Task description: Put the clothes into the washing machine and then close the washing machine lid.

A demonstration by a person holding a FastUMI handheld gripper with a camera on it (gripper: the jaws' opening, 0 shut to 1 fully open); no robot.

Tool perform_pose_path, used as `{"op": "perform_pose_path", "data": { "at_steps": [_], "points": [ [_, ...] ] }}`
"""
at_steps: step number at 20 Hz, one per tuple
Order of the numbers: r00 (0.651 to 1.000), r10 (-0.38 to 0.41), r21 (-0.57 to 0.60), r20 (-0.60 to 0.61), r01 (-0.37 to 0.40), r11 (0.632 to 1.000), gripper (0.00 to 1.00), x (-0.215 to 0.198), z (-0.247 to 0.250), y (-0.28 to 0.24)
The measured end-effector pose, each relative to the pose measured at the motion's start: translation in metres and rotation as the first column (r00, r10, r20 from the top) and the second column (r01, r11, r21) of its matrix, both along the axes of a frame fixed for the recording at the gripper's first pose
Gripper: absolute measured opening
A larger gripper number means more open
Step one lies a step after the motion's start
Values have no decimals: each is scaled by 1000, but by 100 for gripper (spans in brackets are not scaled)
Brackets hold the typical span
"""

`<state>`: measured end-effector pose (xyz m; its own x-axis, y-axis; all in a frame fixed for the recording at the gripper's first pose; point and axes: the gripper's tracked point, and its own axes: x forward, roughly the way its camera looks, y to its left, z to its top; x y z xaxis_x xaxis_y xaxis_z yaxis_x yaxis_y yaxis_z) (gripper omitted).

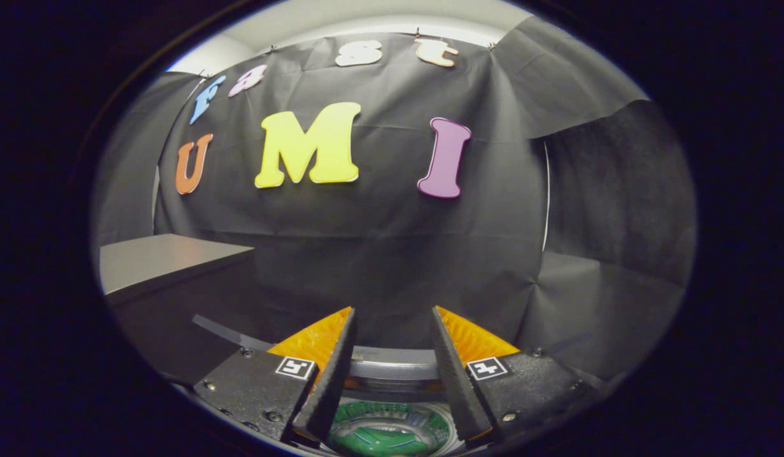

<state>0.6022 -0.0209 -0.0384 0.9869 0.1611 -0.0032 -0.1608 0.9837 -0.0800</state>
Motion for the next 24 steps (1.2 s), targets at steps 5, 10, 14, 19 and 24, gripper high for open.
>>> {"op": "perform_pose_path", "data": {
  "at_steps": [5, 10, 14, 19, 24],
  "points": [
    [996, 24, -48, -81, -28, 998, 83, -14, -28, 7],
    [992, 37, -48, -125, -43, 998, 84, -35, -44, 12],
    [985, 23, -43, -169, -31, 999, 84, -76, -63, 13],
    [978, -37, -48, -204, 28, 998, 84, -165, -88, 15],
    [973, -135, 15, -188, 140, 990, 84, -295, -95, 25]
  ]
}}
